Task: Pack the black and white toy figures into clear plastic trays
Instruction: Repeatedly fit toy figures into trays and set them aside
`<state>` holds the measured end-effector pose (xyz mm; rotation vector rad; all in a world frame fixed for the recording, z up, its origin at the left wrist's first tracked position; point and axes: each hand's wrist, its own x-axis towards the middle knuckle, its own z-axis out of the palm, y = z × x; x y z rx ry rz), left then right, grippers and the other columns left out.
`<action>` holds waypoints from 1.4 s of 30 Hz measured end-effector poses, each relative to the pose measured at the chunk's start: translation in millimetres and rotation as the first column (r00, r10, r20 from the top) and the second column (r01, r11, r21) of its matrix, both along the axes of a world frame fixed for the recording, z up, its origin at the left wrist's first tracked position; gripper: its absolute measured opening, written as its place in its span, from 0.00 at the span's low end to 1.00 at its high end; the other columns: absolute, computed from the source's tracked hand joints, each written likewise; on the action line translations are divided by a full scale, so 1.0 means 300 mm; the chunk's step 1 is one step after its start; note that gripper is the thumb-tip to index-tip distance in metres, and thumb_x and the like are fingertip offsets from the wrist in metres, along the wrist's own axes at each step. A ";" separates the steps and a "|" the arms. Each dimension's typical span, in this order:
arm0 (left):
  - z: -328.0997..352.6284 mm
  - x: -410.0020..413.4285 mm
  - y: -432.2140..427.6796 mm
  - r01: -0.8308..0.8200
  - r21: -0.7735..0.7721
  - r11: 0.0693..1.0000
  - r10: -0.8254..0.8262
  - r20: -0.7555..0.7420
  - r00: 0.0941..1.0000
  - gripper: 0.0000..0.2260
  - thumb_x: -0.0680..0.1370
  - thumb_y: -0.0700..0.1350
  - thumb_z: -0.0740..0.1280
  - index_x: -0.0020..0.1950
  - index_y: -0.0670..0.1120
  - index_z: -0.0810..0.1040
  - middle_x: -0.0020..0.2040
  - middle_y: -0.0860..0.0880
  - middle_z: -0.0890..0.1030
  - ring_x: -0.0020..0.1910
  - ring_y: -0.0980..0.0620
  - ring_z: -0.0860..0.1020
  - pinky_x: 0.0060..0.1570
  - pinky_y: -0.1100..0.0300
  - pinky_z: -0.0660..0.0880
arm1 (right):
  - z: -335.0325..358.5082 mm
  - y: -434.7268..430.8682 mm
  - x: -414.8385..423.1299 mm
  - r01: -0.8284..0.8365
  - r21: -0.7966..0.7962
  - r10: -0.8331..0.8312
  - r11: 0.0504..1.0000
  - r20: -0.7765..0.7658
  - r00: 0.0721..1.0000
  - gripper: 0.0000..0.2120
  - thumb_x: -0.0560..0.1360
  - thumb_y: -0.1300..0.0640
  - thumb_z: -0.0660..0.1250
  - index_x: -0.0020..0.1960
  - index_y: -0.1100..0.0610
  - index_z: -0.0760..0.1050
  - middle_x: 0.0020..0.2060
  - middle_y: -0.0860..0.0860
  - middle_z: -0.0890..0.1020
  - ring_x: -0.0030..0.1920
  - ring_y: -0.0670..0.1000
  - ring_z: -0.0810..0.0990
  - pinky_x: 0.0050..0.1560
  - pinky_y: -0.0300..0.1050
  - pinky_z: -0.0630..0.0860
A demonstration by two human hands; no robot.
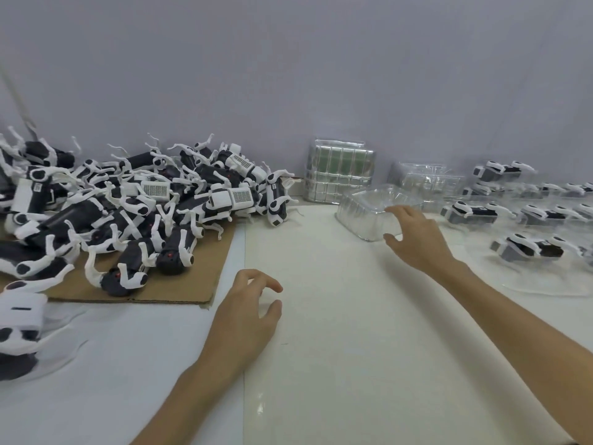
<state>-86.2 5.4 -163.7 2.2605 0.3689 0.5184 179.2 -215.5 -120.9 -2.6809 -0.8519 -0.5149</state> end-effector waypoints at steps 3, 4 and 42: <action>0.006 0.001 0.004 -0.005 -0.005 1.000 0.005 -0.011 1.000 0.07 0.79 0.45 0.66 0.53 0.57 0.76 0.58 0.63 0.67 0.51 0.59 0.76 0.52 0.61 0.73 | -0.004 0.073 0.069 0.075 -0.069 -0.079 0.995 -0.061 0.995 0.29 0.77 0.57 0.67 0.76 0.55 0.62 0.74 0.53 0.68 0.72 0.59 0.66 0.68 0.58 0.62; 0.007 0.002 0.006 -0.003 -0.021 1.000 0.003 -0.008 1.000 0.07 0.79 0.45 0.66 0.53 0.57 0.76 0.58 0.63 0.68 0.51 0.60 0.76 0.52 0.62 0.73 | -0.010 0.088 0.084 0.090 -0.081 -0.095 0.993 -0.063 0.994 0.28 0.77 0.59 0.66 0.75 0.56 0.64 0.73 0.53 0.69 0.73 0.58 0.64 0.69 0.57 0.61; 0.115 -0.020 -0.008 0.373 -0.692 0.618 -0.096 0.404 0.910 0.12 0.73 0.51 0.73 0.53 0.49 0.86 0.51 0.42 0.86 0.46 0.43 0.85 0.44 0.60 0.80 | 0.036 0.243 -0.515 -0.149 0.923 0.728 0.354 -0.172 0.664 0.11 0.75 0.55 0.68 0.56 0.56 0.81 0.46 0.57 0.83 0.47 0.63 0.81 0.44 0.55 0.80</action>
